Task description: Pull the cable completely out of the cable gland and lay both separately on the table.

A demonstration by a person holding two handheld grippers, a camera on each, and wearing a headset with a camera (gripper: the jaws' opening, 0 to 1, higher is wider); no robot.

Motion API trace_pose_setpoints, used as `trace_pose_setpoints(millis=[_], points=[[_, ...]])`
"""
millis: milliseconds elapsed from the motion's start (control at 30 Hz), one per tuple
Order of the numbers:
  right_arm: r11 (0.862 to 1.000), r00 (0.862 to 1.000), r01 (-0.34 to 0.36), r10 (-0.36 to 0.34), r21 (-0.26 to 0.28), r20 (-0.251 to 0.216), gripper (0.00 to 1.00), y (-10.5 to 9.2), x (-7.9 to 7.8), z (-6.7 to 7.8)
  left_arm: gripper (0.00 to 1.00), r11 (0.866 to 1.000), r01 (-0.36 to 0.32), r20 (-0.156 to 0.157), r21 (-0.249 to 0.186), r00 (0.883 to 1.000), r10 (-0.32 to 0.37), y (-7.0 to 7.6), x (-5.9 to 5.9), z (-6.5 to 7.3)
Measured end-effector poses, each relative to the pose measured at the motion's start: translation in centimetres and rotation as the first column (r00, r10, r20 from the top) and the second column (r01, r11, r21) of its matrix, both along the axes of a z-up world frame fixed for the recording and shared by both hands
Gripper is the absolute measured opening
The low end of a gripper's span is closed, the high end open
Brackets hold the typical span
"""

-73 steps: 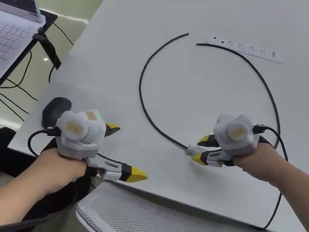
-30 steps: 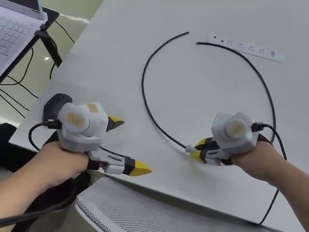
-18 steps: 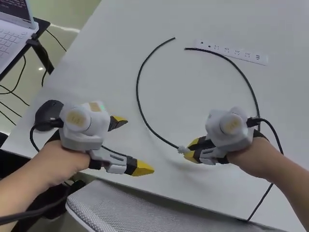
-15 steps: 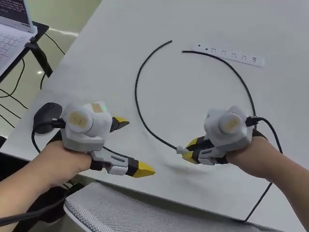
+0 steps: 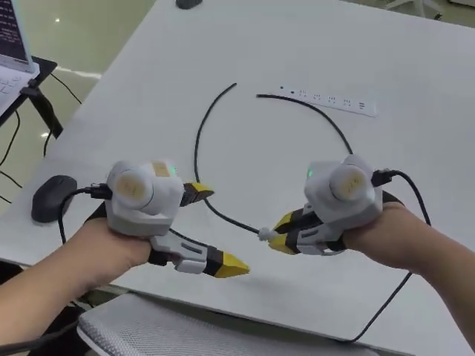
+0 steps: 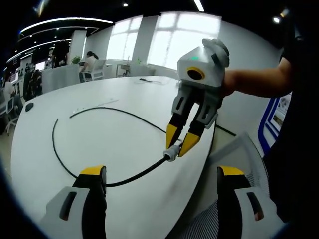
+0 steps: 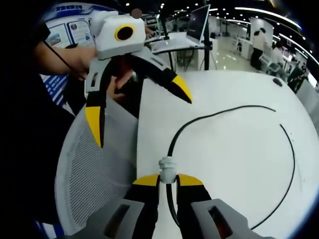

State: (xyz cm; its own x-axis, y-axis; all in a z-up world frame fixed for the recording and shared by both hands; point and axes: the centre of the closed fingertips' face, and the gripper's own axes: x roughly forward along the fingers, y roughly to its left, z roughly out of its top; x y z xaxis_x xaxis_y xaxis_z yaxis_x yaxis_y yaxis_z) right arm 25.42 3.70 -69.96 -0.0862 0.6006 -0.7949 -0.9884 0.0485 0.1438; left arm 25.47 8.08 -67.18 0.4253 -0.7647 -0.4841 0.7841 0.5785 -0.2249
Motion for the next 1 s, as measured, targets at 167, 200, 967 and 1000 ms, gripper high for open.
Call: trace_pose_setpoints(millis=[167,200,967,1000], points=[[1.0,1.0,-0.019,0.019,0.01,0.009,0.07,-0.4,-0.2,1.8,0.87,0.999,0.029,0.026,-0.041,0.999,-0.028,-1.5,0.2,1.5],[1.0,1.0,-0.021,0.021,0.012,0.007,0.07,-0.4,-0.2,2.1,0.86,0.999,0.033,0.028,-0.043,0.999,-0.031,-1.6,0.2,1.5],[0.987,0.988,-0.153,0.153,0.049,0.015,0.07,-1.9,-1.7,5.3,0.56,0.974,0.171,0.064,-0.148,0.984,-0.163,-6.1,-0.8,3.4],[0.986,0.988,-0.156,0.156,0.051,0.013,0.07,-1.9,-1.8,5.4,0.54,0.973,0.177,0.066,-0.148,0.984,-0.168,-6.2,-0.8,3.3]])
